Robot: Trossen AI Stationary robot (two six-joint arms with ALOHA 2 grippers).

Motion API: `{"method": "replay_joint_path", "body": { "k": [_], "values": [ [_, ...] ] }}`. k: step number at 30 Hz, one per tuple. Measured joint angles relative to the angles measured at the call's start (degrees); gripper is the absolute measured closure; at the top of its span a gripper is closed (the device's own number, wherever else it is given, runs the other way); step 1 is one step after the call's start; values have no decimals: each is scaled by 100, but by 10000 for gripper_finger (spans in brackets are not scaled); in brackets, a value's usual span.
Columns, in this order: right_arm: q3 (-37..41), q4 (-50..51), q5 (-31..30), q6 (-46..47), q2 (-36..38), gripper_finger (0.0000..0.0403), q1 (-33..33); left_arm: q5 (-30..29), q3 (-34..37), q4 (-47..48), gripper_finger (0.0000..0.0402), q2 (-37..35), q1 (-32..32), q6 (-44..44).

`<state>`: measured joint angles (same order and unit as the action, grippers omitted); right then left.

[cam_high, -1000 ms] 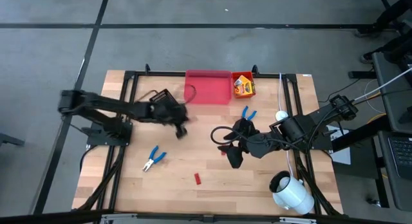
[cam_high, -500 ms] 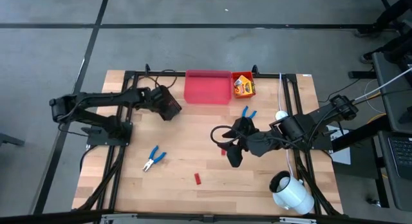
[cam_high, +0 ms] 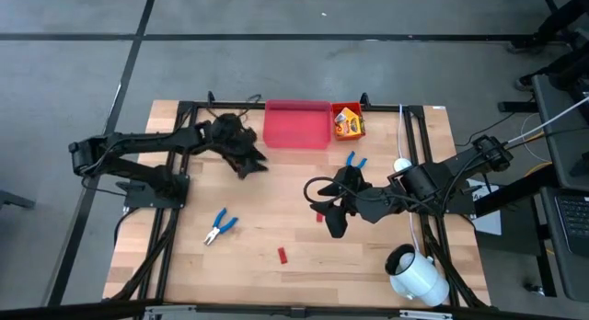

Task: Pick & Place School Supplies
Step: Put the red eraser into the black bin

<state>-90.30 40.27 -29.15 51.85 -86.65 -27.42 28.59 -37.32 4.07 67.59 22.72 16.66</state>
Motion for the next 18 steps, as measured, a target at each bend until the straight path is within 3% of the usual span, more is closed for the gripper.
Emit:
{"method": "replay_joint_path", "body": {
  "k": [2,5,7,11,14,18],
  "values": [
    [0,0,-32,5,0,166,0,-184,-103,-138,175,20,-538,-384],
    [0,0,-107,63,0,166,0,-1182,-524,806,200,334,-1396,-1664],
    [0,-2,-147,95,0,166,-2,-1280,-802,1280,215,777,-1762,-2197],
    [0,0,-148,132,0,166,-2,-239,-1318,1236,238,1795,-2045,-2173],
    [0,-3,-150,175,0,166,-2,840,-1455,165,247,2573,-1913,-1251],
    [0,-42,-150,247,0,166,-29,1101,-1729,-725,253,3280,-1833,-631]
  ]
}}
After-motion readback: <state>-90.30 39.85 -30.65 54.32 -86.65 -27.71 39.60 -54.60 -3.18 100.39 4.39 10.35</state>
